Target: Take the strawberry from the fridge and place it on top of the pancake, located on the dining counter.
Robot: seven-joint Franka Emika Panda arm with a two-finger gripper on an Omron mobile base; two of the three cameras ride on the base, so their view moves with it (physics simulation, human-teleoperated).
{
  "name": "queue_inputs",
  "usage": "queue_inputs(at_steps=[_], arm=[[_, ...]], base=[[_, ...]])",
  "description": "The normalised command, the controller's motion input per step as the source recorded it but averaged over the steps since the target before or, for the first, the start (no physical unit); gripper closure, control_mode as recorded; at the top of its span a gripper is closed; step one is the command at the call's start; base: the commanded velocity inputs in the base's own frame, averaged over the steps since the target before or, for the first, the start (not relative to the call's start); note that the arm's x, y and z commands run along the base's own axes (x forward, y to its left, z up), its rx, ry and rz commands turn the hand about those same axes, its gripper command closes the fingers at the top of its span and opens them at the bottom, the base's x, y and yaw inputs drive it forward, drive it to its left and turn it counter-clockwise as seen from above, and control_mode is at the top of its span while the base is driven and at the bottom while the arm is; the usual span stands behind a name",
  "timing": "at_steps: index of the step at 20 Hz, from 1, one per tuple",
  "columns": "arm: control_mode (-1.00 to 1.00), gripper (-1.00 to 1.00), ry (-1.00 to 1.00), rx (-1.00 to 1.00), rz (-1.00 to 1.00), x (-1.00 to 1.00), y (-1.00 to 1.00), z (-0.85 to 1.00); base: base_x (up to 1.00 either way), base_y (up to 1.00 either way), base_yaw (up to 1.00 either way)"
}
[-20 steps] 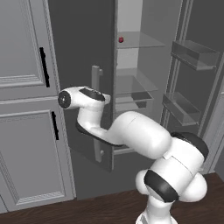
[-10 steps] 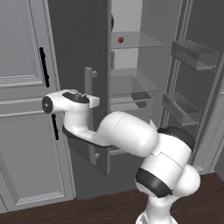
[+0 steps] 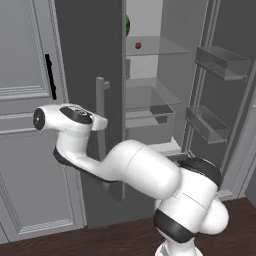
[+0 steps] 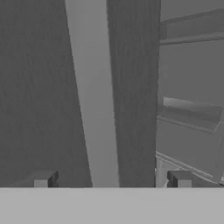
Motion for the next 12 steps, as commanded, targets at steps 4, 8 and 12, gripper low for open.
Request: queue_inputs(at_steps=[4, 8, 12], arm=[[-1.00, -1.00, -0.01, 0.33, 0.01, -0.87, -0.53, 0.04], [-1.00, -1.00, -0.04, 0.58, 0.16, -0.81, -0.99, 0.05], [-1.00, -1.00, -0.05, 0.71, 0.27, -0.45, -1.00, 0.35]], base=[[0.00, 0.00, 0.00], [0.00, 0.00, 0.00], [0.00, 0.00, 0.00]])
